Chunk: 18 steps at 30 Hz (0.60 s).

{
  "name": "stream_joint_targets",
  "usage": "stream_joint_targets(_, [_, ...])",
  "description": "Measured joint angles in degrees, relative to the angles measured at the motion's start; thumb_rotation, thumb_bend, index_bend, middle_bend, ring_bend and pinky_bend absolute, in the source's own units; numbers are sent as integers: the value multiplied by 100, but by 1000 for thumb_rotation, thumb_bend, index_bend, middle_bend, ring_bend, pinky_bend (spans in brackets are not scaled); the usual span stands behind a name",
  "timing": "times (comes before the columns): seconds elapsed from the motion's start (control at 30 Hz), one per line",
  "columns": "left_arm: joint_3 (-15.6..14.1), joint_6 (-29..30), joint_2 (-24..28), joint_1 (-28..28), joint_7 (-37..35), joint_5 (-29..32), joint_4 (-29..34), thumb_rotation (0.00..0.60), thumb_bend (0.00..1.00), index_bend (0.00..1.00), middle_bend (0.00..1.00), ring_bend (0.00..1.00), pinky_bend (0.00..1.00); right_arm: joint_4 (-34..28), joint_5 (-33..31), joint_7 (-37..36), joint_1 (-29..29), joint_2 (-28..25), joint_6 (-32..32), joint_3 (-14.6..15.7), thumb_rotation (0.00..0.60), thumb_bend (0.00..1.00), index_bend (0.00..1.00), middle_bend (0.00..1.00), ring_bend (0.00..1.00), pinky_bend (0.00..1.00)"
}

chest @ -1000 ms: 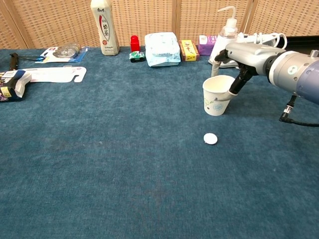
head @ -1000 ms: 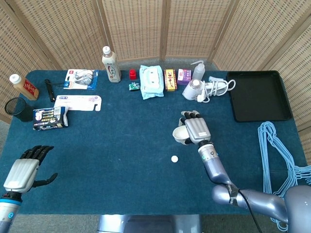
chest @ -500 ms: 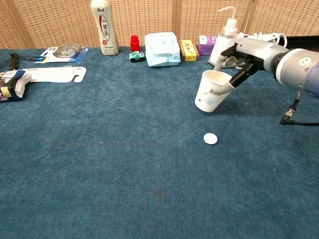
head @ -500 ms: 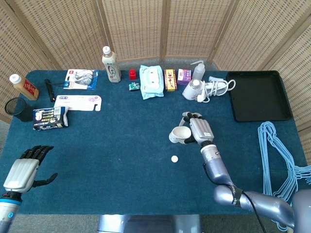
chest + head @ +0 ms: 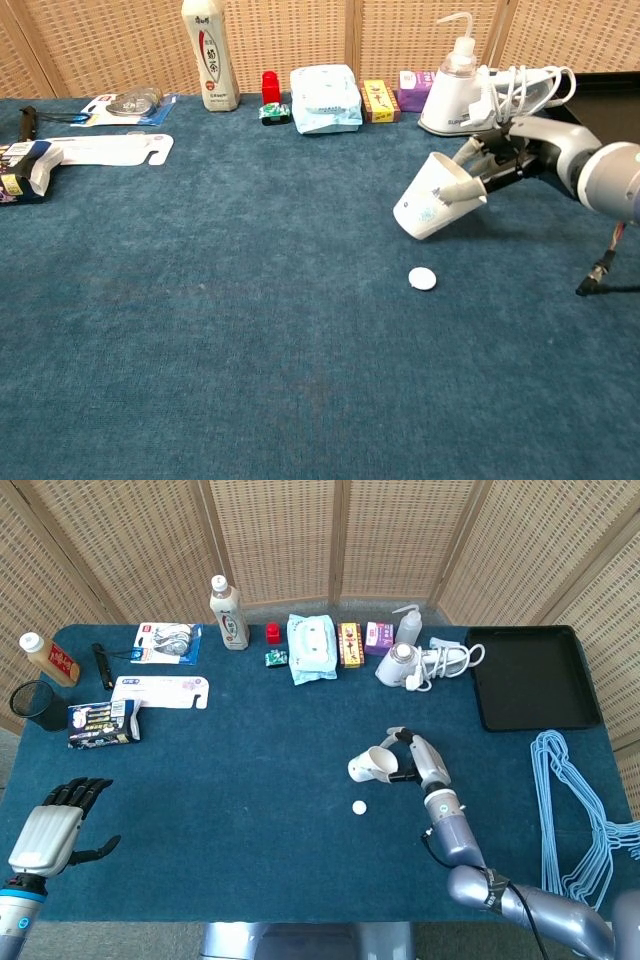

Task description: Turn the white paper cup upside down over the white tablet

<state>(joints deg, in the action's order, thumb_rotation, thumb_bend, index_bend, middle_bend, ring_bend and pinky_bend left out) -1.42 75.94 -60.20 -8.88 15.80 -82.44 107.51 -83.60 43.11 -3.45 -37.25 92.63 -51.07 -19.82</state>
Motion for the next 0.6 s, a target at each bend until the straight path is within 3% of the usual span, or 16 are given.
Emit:
stream_joint_targets(0.27, [6,-1,20,-16,37,0,37,334,249,119,181,120,163,74,205,85,76,-87,-42,134,555,229,200,169,182,74])
stream_joint_targets(0.6, [-5,-88,-35,-60,66,33,20,331,249,119,181,120,162,-279,1081,1020,-25,-592,-282,465,560,233,217,166,175,68])
